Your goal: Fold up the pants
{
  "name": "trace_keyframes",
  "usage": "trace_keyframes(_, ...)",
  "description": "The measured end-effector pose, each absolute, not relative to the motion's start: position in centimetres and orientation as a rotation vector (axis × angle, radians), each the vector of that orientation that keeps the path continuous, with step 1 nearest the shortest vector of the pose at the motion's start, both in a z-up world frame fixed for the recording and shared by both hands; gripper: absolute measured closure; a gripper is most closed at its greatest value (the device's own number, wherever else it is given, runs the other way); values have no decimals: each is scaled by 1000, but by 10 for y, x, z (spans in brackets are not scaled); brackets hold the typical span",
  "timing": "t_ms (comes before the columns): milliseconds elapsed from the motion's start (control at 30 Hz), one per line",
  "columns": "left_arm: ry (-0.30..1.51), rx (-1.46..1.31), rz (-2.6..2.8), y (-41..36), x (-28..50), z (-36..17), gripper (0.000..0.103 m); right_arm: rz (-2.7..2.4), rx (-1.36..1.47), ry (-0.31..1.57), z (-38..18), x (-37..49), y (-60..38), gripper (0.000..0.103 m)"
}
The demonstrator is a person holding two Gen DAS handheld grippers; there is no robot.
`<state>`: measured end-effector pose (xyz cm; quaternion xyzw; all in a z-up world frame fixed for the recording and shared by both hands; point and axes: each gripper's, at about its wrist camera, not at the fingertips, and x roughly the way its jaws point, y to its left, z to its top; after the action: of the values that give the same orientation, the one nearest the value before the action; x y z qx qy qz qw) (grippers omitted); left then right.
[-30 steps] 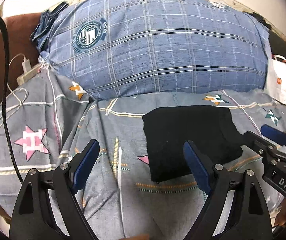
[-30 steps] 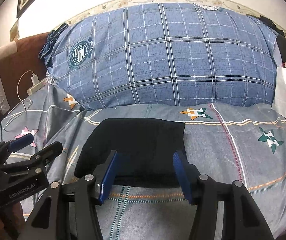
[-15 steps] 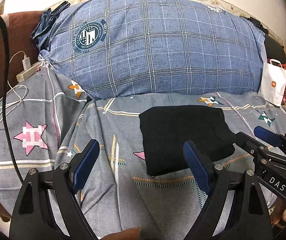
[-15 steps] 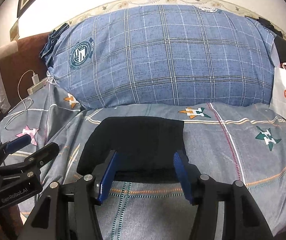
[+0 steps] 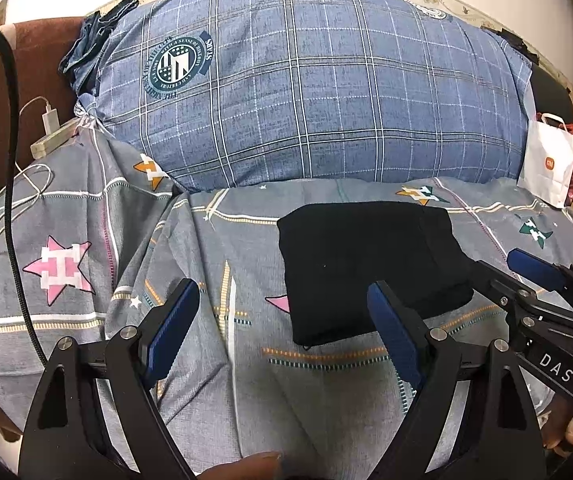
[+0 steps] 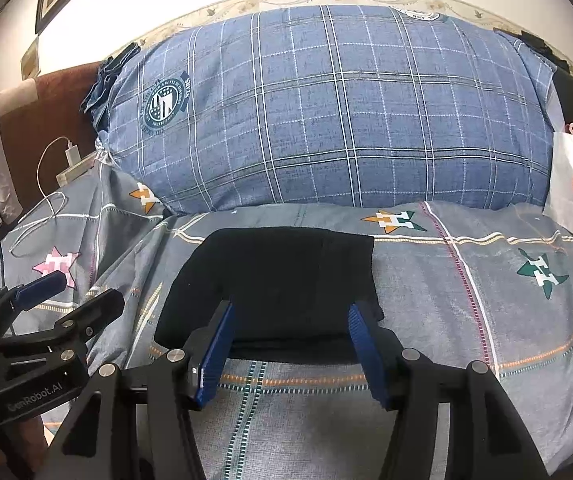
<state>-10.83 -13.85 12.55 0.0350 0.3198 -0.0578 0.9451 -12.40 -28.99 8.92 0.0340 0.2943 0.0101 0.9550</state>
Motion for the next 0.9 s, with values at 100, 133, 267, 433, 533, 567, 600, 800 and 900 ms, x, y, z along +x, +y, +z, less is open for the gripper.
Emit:
trace_keyframes(100,655,66,-120,-139,-107,124,17,26,66,597,88,-124,-290,46)
trace_keyframes(133,657,65,-123,-140,-107,124,17,29,65,596,88,-123,-291,46)
trace_keyframes(267,655,75,-128,-143,-108,123,17,26,73,596,88,-123,-291,46)
trace_keyframes(433,664,72,-129,-145,-107,121,17,26,81,599,87,-122,-290,46)
trace_keyframes(533,667,71,-126,-146,-106,120,17,26,83,600,87,-123,-290,46)
trace_keyframes(567,667,71,-126,-145,-105,120,17,27,84,600,87,-123,-290,46)
trace_keyframes(600,668,72,-126,-146,-105,120,17,26,86,601,87,-123,-290,46)
trace_keyframes(800,678,75,-126,-147,-102,116,17,24,99,602,86,-123,-291,46)
trace_keyframes(900,686,70,-124,-146,-100,114,17,23,99,602,85,-123,-291,46)
